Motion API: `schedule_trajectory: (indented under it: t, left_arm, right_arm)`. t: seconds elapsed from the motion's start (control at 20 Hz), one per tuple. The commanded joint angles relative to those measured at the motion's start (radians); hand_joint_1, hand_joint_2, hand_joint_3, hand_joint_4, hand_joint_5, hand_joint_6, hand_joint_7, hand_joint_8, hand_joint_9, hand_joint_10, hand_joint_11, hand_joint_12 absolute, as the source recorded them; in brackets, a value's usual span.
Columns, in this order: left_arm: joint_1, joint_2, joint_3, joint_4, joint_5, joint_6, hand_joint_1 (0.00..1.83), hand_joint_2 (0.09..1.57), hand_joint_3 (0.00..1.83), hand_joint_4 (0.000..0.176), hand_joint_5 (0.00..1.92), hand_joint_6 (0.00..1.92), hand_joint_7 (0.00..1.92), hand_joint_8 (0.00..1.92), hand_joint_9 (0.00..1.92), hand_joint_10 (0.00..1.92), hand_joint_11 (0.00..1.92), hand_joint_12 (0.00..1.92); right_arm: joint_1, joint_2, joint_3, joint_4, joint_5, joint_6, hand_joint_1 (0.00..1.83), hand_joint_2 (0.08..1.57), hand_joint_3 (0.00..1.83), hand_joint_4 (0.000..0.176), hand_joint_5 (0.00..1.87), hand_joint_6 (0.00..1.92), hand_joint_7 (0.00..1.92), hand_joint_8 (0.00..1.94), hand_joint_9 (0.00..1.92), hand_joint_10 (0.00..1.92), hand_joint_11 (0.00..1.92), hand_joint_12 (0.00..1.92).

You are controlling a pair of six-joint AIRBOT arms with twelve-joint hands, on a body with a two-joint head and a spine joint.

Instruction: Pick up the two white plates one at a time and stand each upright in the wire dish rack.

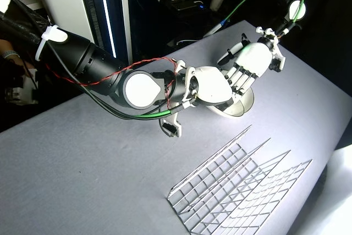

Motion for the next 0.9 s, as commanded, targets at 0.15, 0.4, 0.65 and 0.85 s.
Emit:
schedule_trajectory:
  t: [0.15, 0.4, 0.65, 0.85]
  left_arm:
    - [-0.032, 0.084, -0.068, -0.062, -0.014, -0.010, 0.00, 1.20, 0.00, 0.000, 0.00, 0.00, 0.00, 0.00, 0.00, 0.00, 0.00, 0.00]
    - [-0.110, 0.207, -0.145, -0.080, -0.021, -0.062, 0.00, 1.21, 0.00, 0.000, 0.02, 0.01, 0.00, 0.00, 0.00, 0.00, 0.00, 0.00]
    - [-0.129, 0.326, -0.195, -0.102, -0.027, -0.107, 0.00, 1.20, 0.00, 0.000, 0.05, 0.01, 0.01, 0.00, 0.00, 0.00, 0.01, 0.00]
    - [-0.129, 0.390, -0.212, -0.148, -0.030, -0.124, 0.00, 1.20, 0.00, 0.000, 0.07, 0.02, 0.02, 0.01, 0.00, 0.00, 0.01, 0.01]
  right_arm:
    - [-0.008, 0.002, 0.007, 0.006, -0.031, 0.006, 1.38, 1.10, 0.00, 0.000, 0.94, 1.05, 1.05, 0.87, 0.95, 1.06, 0.83, 1.06]
    - [0.010, 0.013, -0.001, 0.006, 0.021, 0.004, 1.38, 1.09, 0.00, 0.000, 0.93, 1.01, 1.06, 0.85, 0.98, 1.05, 0.84, 1.06]
    - [0.090, 0.089, -0.090, 0.050, 0.069, 0.004, 1.38, 1.09, 0.00, 0.000, 0.93, 1.03, 1.07, 0.83, 0.97, 1.06, 0.86, 1.08]
    - [0.122, 0.134, -0.142, 0.075, 0.072, 0.005, 1.49, 1.09, 0.00, 0.000, 0.93, 0.96, 1.05, 0.78, 1.00, 0.94, 0.83, 1.52]
